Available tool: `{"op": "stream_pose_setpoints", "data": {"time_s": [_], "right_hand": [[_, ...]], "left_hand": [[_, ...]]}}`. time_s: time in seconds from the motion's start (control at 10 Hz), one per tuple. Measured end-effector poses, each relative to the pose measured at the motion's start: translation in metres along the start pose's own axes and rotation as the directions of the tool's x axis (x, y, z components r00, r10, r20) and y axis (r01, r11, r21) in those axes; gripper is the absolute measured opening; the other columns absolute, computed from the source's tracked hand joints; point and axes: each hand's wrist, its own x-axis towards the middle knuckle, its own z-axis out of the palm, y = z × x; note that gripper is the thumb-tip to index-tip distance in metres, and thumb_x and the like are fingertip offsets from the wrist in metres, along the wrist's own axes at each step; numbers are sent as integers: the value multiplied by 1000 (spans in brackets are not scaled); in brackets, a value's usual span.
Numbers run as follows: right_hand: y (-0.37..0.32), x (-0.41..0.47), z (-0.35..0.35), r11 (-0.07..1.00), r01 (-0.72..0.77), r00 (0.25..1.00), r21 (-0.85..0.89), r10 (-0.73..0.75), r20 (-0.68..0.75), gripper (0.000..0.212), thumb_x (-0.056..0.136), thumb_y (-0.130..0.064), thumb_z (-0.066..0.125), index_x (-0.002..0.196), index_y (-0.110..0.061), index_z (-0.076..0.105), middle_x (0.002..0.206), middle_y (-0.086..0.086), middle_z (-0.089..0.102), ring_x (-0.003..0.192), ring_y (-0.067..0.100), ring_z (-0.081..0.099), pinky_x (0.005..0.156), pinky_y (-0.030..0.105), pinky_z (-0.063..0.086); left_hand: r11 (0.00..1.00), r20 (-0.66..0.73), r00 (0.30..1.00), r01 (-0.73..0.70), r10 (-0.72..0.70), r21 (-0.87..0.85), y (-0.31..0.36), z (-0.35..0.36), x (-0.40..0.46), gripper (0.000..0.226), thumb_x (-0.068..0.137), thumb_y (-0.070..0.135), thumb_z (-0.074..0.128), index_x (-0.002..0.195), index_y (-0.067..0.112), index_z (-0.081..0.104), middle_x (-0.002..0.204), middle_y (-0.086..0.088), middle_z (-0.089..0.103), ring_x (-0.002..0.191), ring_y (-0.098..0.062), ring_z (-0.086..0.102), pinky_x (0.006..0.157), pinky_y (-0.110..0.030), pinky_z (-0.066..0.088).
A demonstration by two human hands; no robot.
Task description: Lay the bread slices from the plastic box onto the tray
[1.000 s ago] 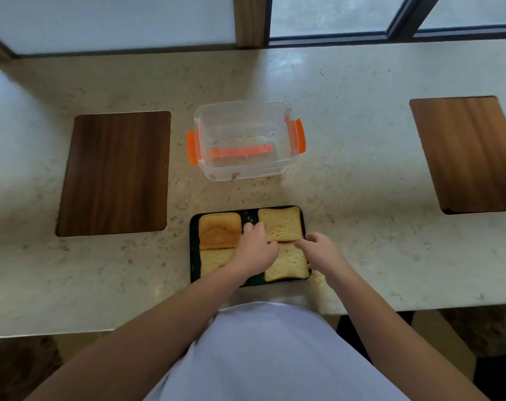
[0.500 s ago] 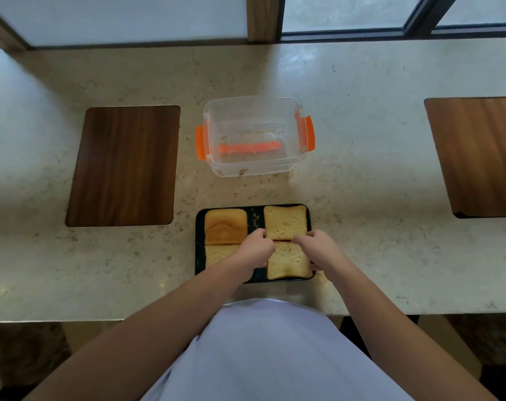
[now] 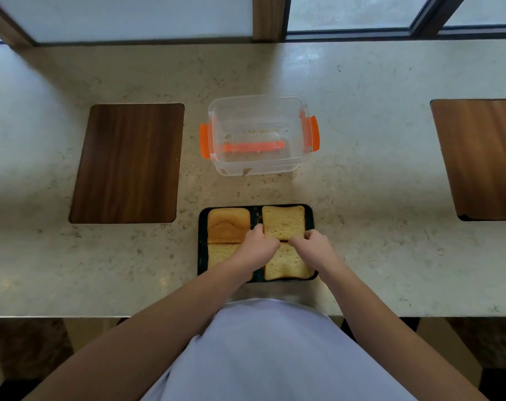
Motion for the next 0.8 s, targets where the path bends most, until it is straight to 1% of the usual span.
{"op": "stream_pose_setpoints", "data": {"time_s": [0.1, 0.2, 0.3, 0.4, 0.5, 0.6, 0.7, 0.8], "right_hand": [[-3, 2, 3, 1000, -4, 1000, -23, 4, 3, 67, 87, -41, 56, 142, -5, 43, 140, 17, 45, 88, 23, 53, 64, 35, 42], [-6, 1, 2, 1000, -2, 1000, -28, 3, 13, 62, 86, -41, 56, 135, -5, 47, 133, 16, 49, 76, 19, 51, 56, 32, 39], [-8, 0, 3, 999, 9, 1000, -46, -8, 22, 50, 84, -41, 55, 121, -7, 51, 111, 8, 45, 67, 16, 43, 49, 29, 32], [-10, -2, 3, 999, -10, 999, -36, 12, 45, 65, 86, -41, 55, 140, -6, 44, 126, 10, 50, 83, 22, 50, 52, 30, 35], [-10, -3, 4, 999, 17, 999, -39, -15, 43, 56, 86, -40, 55, 132, -8, 47, 117, 9, 46, 76, 20, 46, 51, 30, 33], [-12, -3, 3, 999, -4, 999, -37, 6, 52, 51, 86, -39, 55, 127, -9, 49, 110, 7, 37, 67, 16, 39, 49, 29, 31], [-11, -8, 2, 998, 12, 999, -56, -10, 38, 39, 85, -39, 55, 115, -15, 47, 111, 8, 39, 67, 16, 44, 51, 30, 34], [-13, -14, 5, 990, 60, 996, -128, -67, -54, 73, 84, -40, 56, 148, -11, 36, 140, 14, 42, 106, 28, 59, 79, 43, 54]], "left_hand": [[999, 2, 1000, 4, -4, 36, 1, 0, -1, 75, 93, 28, 53, 158, 18, 17, 164, -6, 19, 143, -29, 30, 110, -51, 39], [998, 5, 1000, 2, -2, 58, 1, -2, -1, 74, 92, 31, 54, 157, 15, 21, 162, -7, 23, 140, -29, 35, 109, -50, 41], [998, 8, 1000, -8, 8, 58, 0, -5, -2, 73, 91, 33, 54, 156, 16, 25, 161, -6, 26, 138, -28, 37, 108, -50, 42], [998, 8, 1000, -10, 9, 56, -1, -5, -3, 72, 91, 34, 54, 154, 14, 28, 159, -6, 29, 137, -28, 39, 107, -50, 43], [998, 17, 1000, -16, 16, 55, -1, -6, -5, 72, 89, 37, 52, 154, 14, 29, 159, -6, 29, 137, -28, 38, 107, -50, 42], [998, 18, 1000, -23, 22, 56, -2, -7, -3, 71, 90, 35, 53, 154, 13, 30, 159, -7, 30, 135, -27, 40, 106, -46, 43], [985, 5, 995, -97, 97, 143, -4, -8, -8, 68, 92, 33, 52, 152, 11, 31, 154, -9, 37, 127, -25, 48, 96, -37, 46], [899, -183, 910, -304, 372, 314, -8, -19, -24, 56, 91, 32, 49, 143, 10, 42, 128, -9, 58, 100, -21, 60, 71, -33, 54]]}}
